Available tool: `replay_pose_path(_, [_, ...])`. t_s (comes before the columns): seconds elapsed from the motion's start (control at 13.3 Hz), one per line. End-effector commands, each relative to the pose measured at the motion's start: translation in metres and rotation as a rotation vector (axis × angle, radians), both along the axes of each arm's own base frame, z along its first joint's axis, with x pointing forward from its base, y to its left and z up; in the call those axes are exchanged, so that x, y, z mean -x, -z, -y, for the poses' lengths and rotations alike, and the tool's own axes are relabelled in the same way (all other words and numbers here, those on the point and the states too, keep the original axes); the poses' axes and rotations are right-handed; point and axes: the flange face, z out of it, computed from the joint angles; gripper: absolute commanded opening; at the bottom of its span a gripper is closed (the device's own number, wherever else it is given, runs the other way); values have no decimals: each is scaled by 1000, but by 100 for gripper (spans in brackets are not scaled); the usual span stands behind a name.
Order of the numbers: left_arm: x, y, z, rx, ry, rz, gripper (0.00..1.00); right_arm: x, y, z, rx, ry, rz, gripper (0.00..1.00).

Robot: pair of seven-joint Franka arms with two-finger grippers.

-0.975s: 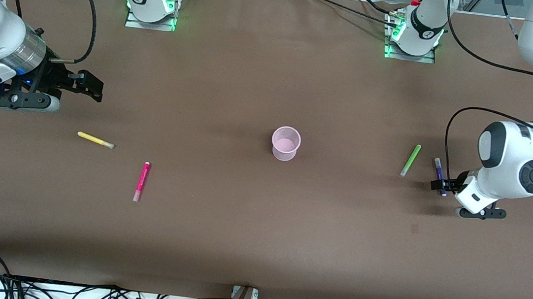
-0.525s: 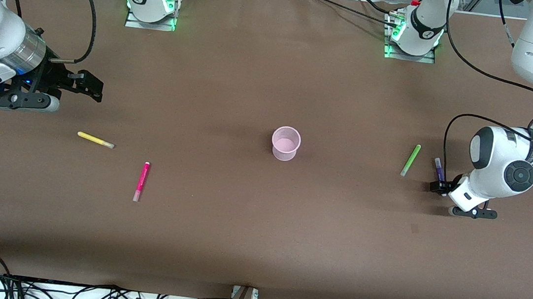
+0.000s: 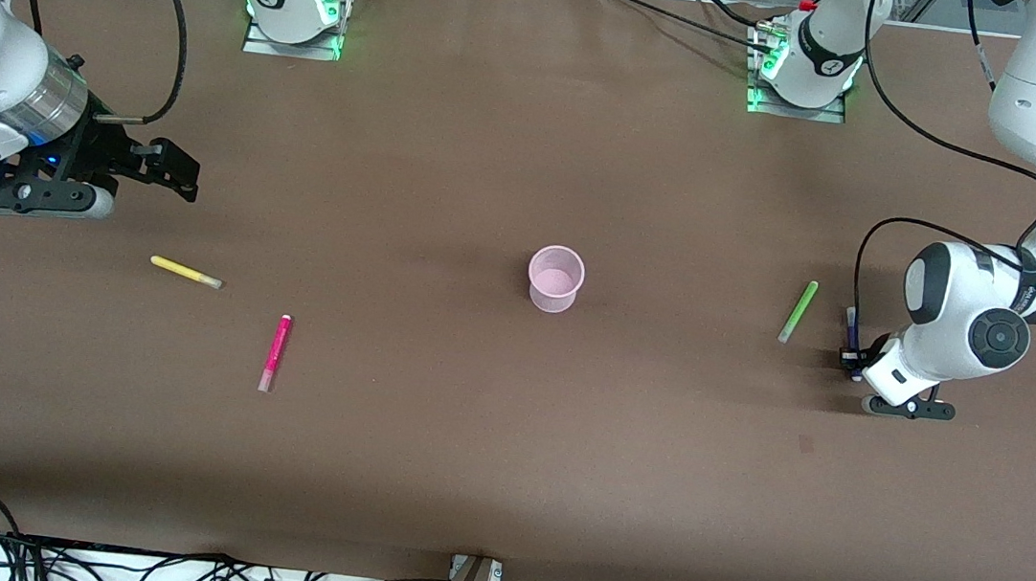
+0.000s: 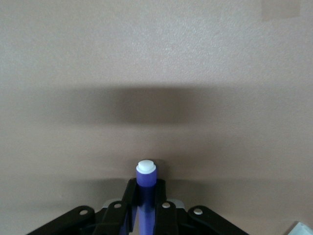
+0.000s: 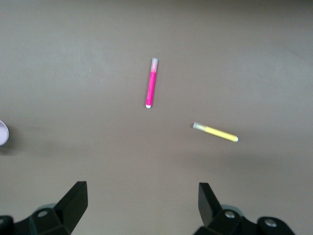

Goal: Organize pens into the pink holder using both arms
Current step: 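Move the left gripper down over the blue pen beside the green pen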

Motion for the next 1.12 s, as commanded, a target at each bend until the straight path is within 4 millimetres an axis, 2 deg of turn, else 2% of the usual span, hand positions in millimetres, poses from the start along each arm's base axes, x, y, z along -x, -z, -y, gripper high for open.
replay_pose_path(0.0, [1,-9,4,-3,-1,-53,0,-4,-5,6,-17,27,21,100])
replay_pose_path(0.07, [-5,-19,8,-3,5,-65,0,-10,1,9,-20,32,30,100])
replay_pose_path(0.22, [-21,-51,19,7,31,-118,0,-21,29,10,-6,22,-6,100])
replay_pose_path(0.38, [-41,-91,40,19,59,-146,0,-26,42,10,16,14,-21,100])
replay_pose_path(0.53, [-51,-121,72,42,105,-158,0,-25,50,-7,130,-37,-11,100])
replay_pose_path(0.6, [-52,-134,99,64,148,-163,0,-25,54,-17,133,-52,-15,100])
replay_pose_path(0.75, [-46,-161,173,121,260,-141,0,-30,61,-7,54,-15,-38,100])
replay_pose_path(0.9, [-30,-181,251,225,362,-127,0,-31,61,2,-18,7,-53,100])
replay_pose_path(0.97, [-22,-186,282,286,392,-124,0,-31,66,-3,-10,-5,-58,100])
replay_pose_path(1.05, [-19,-191,301,320,411,-95,0,-36,84,-9,5,-21,-78,100])
